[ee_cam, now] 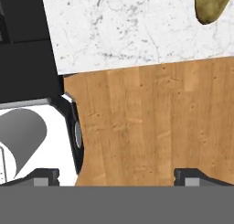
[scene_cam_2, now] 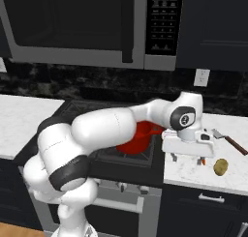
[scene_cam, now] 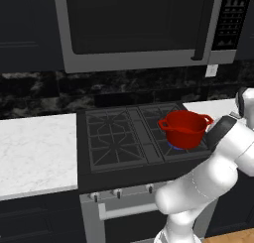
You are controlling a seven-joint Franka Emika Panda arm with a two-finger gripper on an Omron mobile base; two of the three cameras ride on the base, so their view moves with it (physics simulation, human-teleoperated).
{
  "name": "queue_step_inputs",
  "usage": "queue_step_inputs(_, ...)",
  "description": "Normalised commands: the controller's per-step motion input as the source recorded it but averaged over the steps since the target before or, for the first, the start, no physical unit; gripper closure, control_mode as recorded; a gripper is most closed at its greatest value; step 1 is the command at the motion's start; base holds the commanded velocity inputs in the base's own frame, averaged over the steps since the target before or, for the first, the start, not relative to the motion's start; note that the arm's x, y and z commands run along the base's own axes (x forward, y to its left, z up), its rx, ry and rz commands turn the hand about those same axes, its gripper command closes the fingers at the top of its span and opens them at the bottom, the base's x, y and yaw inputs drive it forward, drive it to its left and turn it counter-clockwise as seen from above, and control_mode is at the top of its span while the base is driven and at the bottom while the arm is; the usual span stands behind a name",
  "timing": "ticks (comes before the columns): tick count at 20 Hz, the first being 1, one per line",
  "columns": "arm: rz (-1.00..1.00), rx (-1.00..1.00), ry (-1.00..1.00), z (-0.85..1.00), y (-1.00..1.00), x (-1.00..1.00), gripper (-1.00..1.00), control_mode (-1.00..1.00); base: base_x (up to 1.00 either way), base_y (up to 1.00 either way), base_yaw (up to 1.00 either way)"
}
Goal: Put the potato and carrot in the pot. Retrieve the spatula and lightly stir the vegetables in the pot.
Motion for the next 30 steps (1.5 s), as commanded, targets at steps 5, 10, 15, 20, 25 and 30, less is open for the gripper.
queue_step_inputs(5,0.00,0.05,-0.03,-0.08,-0.54,0.07,-1.00,-1.00,0.00,0.00,0.00)
queue_step_inputs(10,0.00,0.02,0.00,-0.15,-0.44,0.05,-1.00,-1.00,0.00,0.00,0.00)
queue_step_inputs(15,0.00,0.00,-0.02,-0.16,-0.12,0.08,-1.00,-1.00,0.00,0.00,0.00)
queue_step_inputs(20,0.00,0.00,0.00,-0.02,-0.05,0.13,-1.00,-1.00,0.00,0.00,0.00)
queue_step_inputs(25,0.00,0.00,0.00,0.00,-0.08,0.22,-1.00,-1.00,0.00,0.00,0.00)
queue_step_inputs(30,0.00,0.00,-0.03,-0.10,-0.01,0.19,-1.00,-1.00,0.00,0.00,0.00)
